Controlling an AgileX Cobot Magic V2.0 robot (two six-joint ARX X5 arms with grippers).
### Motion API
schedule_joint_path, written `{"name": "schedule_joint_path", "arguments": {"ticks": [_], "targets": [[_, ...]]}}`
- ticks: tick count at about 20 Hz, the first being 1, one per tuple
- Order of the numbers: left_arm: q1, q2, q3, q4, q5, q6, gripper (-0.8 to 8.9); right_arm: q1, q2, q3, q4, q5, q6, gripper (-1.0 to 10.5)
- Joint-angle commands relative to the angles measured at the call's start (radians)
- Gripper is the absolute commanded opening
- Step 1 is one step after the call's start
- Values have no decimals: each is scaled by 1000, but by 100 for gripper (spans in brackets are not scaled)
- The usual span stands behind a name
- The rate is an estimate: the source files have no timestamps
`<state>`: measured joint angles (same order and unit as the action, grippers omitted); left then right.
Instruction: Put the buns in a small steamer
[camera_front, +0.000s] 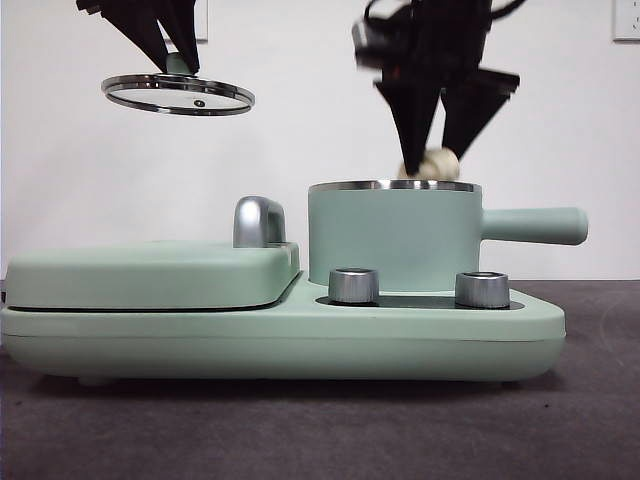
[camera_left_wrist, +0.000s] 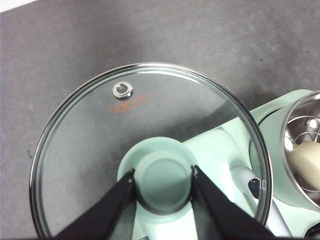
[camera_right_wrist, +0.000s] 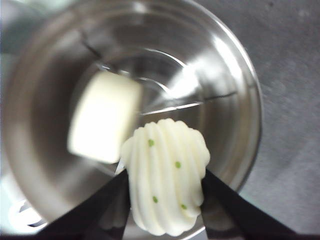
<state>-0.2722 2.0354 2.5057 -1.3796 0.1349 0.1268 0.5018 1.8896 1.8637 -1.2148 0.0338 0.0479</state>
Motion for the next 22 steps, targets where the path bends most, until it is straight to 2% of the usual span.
{"name": "schedule_joint_path", "arguments": {"ticks": [1,8,13,16,22], "targets": [[-9,-7,34,23,8,-4,16,5,45,26,5,26,-31,189],[-10,-7,34,24,8,-4,16,5,78,26,17,18,-39,193],[-10,-7,34,24,8,-4,16,5,80,26,17,-10,-40,246],[-10,-7,34,24,8,-4,16,4,80,26,17,-10,-41,342],[-10,-7,34,24,8,-4,16,4,71,48,5,-7,-48,342]]}}
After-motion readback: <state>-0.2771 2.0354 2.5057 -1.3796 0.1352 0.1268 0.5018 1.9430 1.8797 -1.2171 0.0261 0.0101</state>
